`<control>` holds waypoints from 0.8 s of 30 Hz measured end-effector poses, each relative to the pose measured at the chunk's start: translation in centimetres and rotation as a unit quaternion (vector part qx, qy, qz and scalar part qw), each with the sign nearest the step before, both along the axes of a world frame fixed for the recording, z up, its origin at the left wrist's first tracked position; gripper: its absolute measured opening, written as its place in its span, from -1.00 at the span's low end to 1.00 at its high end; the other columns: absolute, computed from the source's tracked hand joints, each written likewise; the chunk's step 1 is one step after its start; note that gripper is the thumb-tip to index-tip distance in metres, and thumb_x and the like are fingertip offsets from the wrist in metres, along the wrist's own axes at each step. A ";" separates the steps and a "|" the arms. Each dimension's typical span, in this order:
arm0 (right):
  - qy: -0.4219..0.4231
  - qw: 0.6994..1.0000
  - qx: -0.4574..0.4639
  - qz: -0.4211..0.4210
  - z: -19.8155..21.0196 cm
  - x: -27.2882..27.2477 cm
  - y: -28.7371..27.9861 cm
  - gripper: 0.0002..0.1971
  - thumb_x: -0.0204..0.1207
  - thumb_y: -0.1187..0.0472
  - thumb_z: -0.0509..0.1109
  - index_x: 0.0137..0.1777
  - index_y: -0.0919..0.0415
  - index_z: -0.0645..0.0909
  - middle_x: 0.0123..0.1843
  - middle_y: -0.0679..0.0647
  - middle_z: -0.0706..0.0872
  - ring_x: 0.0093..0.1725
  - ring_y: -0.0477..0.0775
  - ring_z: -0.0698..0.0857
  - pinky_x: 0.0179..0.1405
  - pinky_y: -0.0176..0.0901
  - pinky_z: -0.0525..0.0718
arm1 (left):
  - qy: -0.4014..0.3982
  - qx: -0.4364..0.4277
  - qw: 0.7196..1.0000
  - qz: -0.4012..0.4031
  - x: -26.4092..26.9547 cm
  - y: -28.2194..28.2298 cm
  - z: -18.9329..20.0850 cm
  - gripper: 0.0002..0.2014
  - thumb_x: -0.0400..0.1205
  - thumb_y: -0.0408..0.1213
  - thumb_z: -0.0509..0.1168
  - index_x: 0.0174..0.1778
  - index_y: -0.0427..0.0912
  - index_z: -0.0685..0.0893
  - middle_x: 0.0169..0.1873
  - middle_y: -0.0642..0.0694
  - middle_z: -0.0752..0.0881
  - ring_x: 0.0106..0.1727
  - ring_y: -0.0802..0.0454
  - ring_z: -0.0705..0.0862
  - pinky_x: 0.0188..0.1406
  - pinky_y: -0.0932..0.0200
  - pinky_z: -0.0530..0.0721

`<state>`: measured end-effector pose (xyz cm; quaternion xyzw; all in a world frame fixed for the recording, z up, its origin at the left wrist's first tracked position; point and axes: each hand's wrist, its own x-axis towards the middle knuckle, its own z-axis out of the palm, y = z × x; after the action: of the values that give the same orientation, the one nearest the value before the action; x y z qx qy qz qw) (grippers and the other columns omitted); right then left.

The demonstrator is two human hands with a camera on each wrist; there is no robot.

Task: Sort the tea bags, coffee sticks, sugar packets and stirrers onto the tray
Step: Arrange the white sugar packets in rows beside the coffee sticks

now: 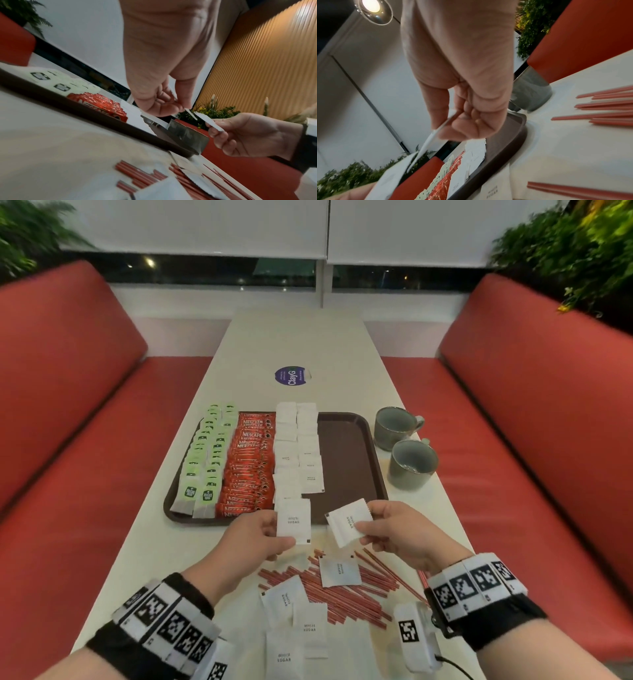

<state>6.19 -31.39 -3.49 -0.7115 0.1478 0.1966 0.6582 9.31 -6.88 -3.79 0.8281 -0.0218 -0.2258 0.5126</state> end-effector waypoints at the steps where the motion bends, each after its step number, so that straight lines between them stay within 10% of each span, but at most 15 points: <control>1: -0.015 1.000 -0.012 -0.009 0.1 0.4 0.2 -0.86 0.54 0.44 0.38 0.02 0.26 0.68 -0.11 0.15 0.81 -0.38 -0.11 0.63 -0.43 -0.32 0.49 | 0.000 -0.007 1.000 0.010 0.1 0.6 0.1 -0.76 0.52 -0.40 0.45 0.03 -0.01 0.73 -0.13 0.07 0.83 -0.14 0.04 0.77 -0.25 0.24 0.68; 10: -0.100 0.938 -0.325 0.067 1.1 8.1 2.5 -0.88 0.57 0.25 0.38 -0.19 0.09 0.65 -0.28 -0.05 0.67 -0.35 -0.12 0.56 -0.42 -0.37 0.45 | -0.022 0.014 0.997 0.078 1.8 4.5 1.1 -0.81 0.48 -0.36 0.51 -0.07 -0.06 0.69 -0.32 -0.11 0.81 -0.33 0.07 0.71 -0.32 0.24 0.67; 16: -0.040 0.896 -0.407 0.175 -0.4 13.0 4.1 -0.84 0.54 0.27 0.36 0.08 0.17 0.68 -0.29 -0.07 0.63 -0.35 -0.16 0.59 -0.42 -0.42 0.46 | -0.024 0.015 0.996 0.079 2.4 5.2 1.0 -0.82 0.49 -0.34 0.50 -0.08 -0.03 0.68 -0.30 -0.13 0.81 -0.37 0.13 0.68 -0.33 0.28 0.65; 24: -0.025 0.875 -0.451 0.172 -1.8 14.6 4.9 -0.76 0.53 0.24 0.40 0.19 0.18 0.60 0.20 0.08 0.64 0.04 0.03 0.62 0.03 -0.23 0.59 | -0.003 -0.013 0.997 0.074 3.5 4.2 0.2 -0.77 0.48 -0.39 0.50 -0.03 -0.07 0.67 -0.34 -0.25 0.74 -0.40 0.11 0.63 -0.32 0.26 0.63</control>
<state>20.80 -26.51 -5.28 -0.9502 0.0792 0.2008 0.2248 12.84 -2.72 -3.64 0.8213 0.0351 -0.1848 0.5386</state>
